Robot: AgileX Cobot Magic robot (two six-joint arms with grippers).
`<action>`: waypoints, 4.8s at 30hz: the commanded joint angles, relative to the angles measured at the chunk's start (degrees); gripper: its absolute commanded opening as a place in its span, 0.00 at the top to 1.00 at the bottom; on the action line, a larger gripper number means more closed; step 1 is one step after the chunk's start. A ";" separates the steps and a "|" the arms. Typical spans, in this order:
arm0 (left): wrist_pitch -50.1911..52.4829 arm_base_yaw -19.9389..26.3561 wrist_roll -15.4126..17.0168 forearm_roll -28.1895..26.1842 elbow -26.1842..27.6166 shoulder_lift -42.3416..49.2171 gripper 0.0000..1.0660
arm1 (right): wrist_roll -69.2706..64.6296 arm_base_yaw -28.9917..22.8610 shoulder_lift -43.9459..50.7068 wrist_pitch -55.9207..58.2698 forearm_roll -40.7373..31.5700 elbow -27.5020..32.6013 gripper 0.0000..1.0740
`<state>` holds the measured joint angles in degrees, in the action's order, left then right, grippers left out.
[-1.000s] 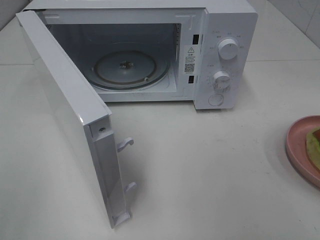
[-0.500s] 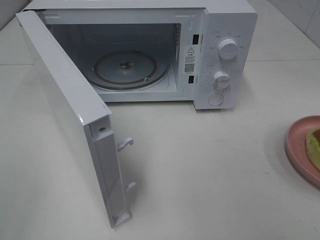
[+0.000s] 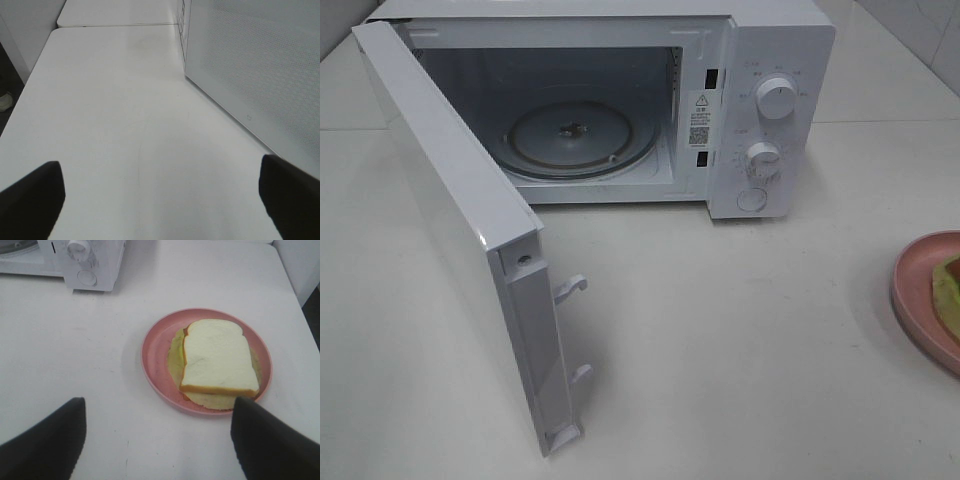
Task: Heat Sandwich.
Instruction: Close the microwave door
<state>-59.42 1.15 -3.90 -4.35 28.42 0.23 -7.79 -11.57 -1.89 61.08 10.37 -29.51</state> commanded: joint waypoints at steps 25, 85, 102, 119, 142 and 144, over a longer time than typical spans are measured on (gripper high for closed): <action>0.52 0.17 0.17 -0.11 -0.17 1.55 0.03 | 0.57 2.86 3.67 -1.60 -0.29 0.52 0.29; 26.93 0.17 -5.27 -7.56 3.09 -29.39 0.14 | 0.57 2.86 3.61 -1.60 -0.29 0.52 0.29; 41.25 -0.34 -13.87 -15.36 3.09 -50.59 0.79 | 0.57 2.86 3.61 -1.60 -0.29 0.52 0.29; 66.75 -8.14 -18.91 -15.13 3.09 -67.90 1.00 | 0.57 2.86 3.61 -1.60 -0.29 0.52 0.29; 101.99 -15.36 -2.52 -3.78 -11.00 -75.34 1.00 | 0.57 2.86 3.61 -1.60 -0.29 0.52 0.29; 103.02 -15.36 -2.01 -2.86 -11.40 -75.92 1.00 | 0.57 2.86 3.61 -1.60 -0.29 0.52 0.29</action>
<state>40.22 -13.87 -7.96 -9.45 17.59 -75.29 -7.51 -9.11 0.23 59.70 10.08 -29.11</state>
